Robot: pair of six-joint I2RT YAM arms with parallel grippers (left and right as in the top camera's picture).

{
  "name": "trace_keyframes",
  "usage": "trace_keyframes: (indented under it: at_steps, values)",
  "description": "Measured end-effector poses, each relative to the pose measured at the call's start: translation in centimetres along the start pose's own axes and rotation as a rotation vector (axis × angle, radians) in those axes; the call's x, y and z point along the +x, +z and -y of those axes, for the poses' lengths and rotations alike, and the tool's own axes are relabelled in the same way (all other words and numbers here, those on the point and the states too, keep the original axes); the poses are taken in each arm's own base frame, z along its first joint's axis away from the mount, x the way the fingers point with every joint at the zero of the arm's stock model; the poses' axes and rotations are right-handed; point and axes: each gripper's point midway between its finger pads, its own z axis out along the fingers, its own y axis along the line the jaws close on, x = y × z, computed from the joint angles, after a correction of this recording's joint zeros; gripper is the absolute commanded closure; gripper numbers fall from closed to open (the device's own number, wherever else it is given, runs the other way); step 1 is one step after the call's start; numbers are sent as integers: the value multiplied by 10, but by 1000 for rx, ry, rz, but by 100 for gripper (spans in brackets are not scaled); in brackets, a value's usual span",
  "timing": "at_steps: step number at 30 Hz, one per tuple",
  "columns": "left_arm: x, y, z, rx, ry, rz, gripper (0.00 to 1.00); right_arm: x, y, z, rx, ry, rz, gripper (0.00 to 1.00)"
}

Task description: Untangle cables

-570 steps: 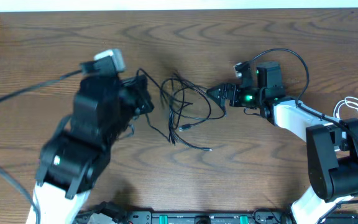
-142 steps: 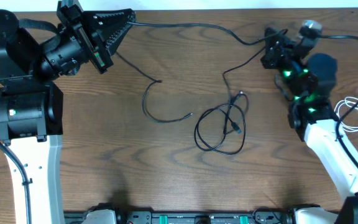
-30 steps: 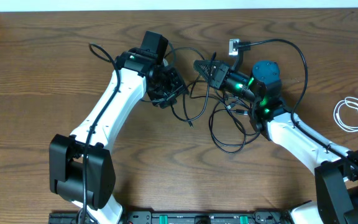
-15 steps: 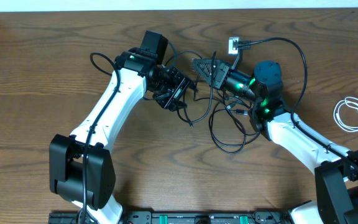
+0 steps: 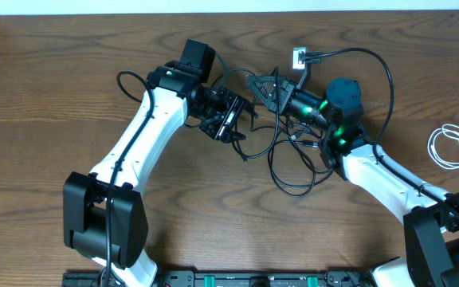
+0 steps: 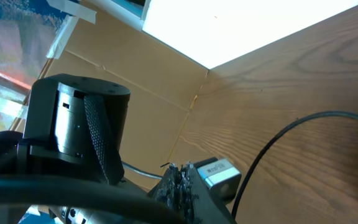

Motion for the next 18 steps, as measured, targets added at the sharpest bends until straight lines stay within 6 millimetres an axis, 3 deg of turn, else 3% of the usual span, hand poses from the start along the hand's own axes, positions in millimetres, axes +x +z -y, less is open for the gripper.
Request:
trace_keyframes:
  at_steps: [7, 18]
  values:
    - [8, 3, 1, -3, -88, -27, 45, -1, 0, -1, -5, 11, 3, 99]
    - [4, 5, 4, 4, -190, 4, 45, -4, 0, -8, -29, 36, 16, 99]
